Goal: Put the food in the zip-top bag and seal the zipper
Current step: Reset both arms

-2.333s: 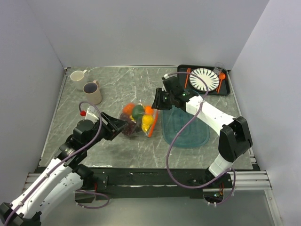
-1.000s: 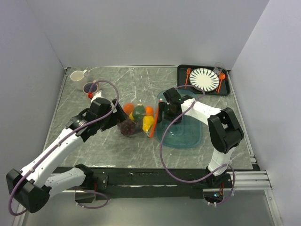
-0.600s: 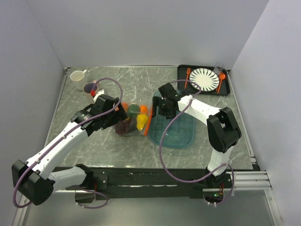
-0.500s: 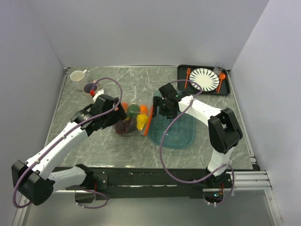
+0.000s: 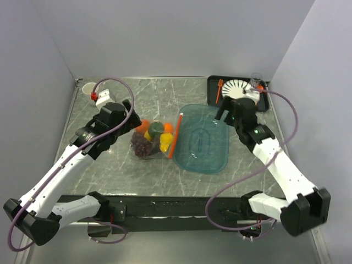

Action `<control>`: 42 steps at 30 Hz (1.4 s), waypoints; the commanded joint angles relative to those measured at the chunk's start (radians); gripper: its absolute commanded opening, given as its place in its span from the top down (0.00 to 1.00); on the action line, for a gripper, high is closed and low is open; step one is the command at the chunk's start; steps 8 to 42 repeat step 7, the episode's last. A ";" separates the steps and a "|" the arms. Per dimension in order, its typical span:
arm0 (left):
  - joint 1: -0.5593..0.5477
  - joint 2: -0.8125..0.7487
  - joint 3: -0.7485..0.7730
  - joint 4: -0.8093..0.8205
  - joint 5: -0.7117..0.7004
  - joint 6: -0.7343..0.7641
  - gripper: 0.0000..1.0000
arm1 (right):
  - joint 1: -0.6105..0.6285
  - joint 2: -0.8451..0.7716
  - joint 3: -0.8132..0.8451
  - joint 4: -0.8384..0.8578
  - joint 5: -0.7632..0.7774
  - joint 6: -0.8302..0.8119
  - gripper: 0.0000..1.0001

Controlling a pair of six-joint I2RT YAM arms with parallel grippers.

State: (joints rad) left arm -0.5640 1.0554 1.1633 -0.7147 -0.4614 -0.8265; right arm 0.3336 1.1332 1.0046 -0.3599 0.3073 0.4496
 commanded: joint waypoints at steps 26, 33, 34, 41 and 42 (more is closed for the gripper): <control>-0.002 0.032 0.056 0.004 -0.161 0.066 0.00 | -0.071 -0.178 -0.352 0.387 0.441 -0.144 0.00; -0.002 0.032 0.056 0.004 -0.161 0.066 0.00 | -0.071 -0.178 -0.352 0.387 0.441 -0.144 0.00; -0.002 0.032 0.056 0.004 -0.161 0.066 0.00 | -0.071 -0.178 -0.352 0.387 0.441 -0.144 0.00; -0.002 0.032 0.056 0.004 -0.161 0.066 0.00 | -0.071 -0.178 -0.352 0.387 0.441 -0.144 0.00; -0.002 0.032 0.056 0.004 -0.161 0.066 0.00 | -0.071 -0.178 -0.352 0.387 0.441 -0.144 0.00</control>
